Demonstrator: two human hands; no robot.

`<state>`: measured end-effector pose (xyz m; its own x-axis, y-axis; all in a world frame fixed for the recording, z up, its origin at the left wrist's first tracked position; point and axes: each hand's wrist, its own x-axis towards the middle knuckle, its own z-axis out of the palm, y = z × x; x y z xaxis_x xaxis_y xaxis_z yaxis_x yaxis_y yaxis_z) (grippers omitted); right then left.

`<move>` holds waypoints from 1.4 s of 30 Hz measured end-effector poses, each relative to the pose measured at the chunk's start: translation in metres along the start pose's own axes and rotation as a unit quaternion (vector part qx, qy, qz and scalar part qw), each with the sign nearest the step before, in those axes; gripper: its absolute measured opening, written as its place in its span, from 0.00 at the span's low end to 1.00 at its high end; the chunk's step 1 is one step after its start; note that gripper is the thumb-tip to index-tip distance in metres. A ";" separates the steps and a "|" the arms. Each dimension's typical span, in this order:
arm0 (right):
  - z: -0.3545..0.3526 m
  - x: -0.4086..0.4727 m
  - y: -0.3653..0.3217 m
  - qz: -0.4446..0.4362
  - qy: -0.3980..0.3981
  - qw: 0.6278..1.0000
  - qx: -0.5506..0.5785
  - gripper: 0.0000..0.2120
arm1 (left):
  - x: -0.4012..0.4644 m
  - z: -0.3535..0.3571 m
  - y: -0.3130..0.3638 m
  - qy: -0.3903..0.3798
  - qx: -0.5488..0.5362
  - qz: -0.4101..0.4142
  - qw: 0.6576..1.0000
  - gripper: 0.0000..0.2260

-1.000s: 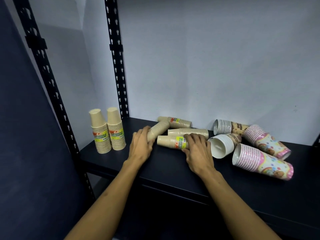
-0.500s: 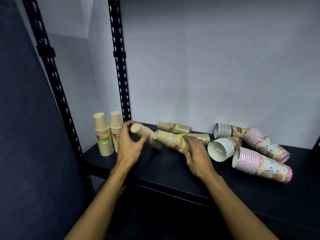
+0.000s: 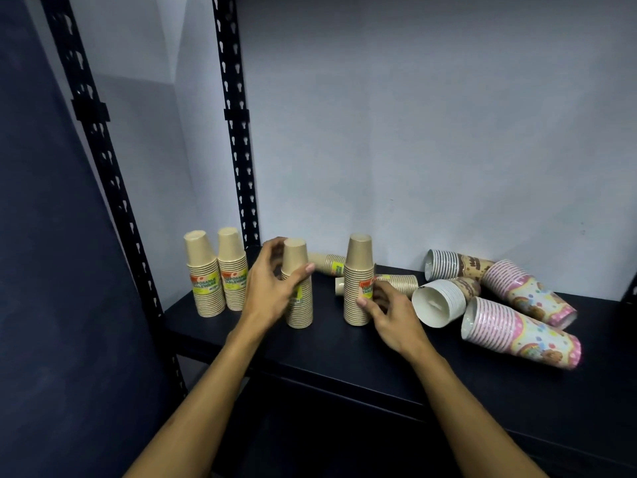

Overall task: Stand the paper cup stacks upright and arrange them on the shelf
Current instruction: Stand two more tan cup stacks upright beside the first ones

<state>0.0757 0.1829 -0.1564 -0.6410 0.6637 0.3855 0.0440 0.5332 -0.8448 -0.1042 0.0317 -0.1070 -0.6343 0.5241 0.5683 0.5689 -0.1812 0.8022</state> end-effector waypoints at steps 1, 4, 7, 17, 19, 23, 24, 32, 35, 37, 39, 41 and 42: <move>0.000 0.000 0.001 0.000 -0.005 1.000 0.004 0.16 | -0.002 -0.001 -0.002 -0.003 -0.014 -0.011 1.000 0.27; 0.000 0.001 0.003 0.005 -0.017 1.000 0.018 0.16 | -0.015 -0.002 -0.016 -0.038 -0.045 -0.052 0.997 0.31; 0.000 0.002 0.003 0.016 -0.027 0.999 0.038 0.20 | -0.030 -0.003 -0.032 -0.083 -0.052 -0.105 0.990 0.38; 0.001 0.003 0.006 0.013 -0.058 0.998 -0.017 0.28 | -0.031 -0.004 -0.052 -0.159 0.048 -0.120 0.979 0.31; 0.002 0.003 0.006 0.013 -0.058 0.998 -0.033 0.25 | -0.032 0.000 -0.050 -0.143 0.066 -0.113 0.981 0.31; 0.002 0.002 0.003 0.018 -0.067 0.997 -0.041 0.27 | -0.034 0.000 -0.049 -0.132 0.064 -0.114 0.983 0.37; 0.002 0.001 0.003 0.019 -0.068 0.997 -0.034 0.28 | -0.033 -0.003 -0.050 -0.133 0.057 -0.118 0.982 0.39; 0.003 0.001 0.003 0.020 -0.074 0.995 -0.057 0.28 | -0.032 -0.005 -0.054 -0.131 0.046 -0.123 0.983 0.32; 0.003 -0.001 0.000 0.021 -0.078 0.995 -0.063 0.30 | -0.032 -0.004 -0.054 -0.120 0.051 -0.117 0.985 0.32; 0.003 -0.002 -0.002 0.027 -0.077 0.995 -0.061 0.31 | -0.033 -0.004 -0.054 -0.120 0.054 -0.114 0.985 0.32; 0.003 -0.002 -0.002 0.025 -0.075 0.995 -0.068 0.30 | -0.033 -0.003 -0.053 -0.122 0.060 -0.113 0.984 0.30; 0.004 -0.002 -0.002 0.023 -0.073 0.994 -0.080 0.28 | -0.033 -0.003 -0.053 -0.123 0.065 -0.112 0.984 0.30; 0.005 -0.003 -0.003 0.023 -0.070 0.994 -0.084 0.28 | -0.034 -0.003 -0.052 -0.123 0.067 -0.111 0.984 0.29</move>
<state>0.0736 0.1769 -0.1569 -0.7356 0.6155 0.2829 0.1945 0.5920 -0.7821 -0.1143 0.0208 -0.1674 -0.6147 0.7268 0.3065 0.5047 0.0637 0.8609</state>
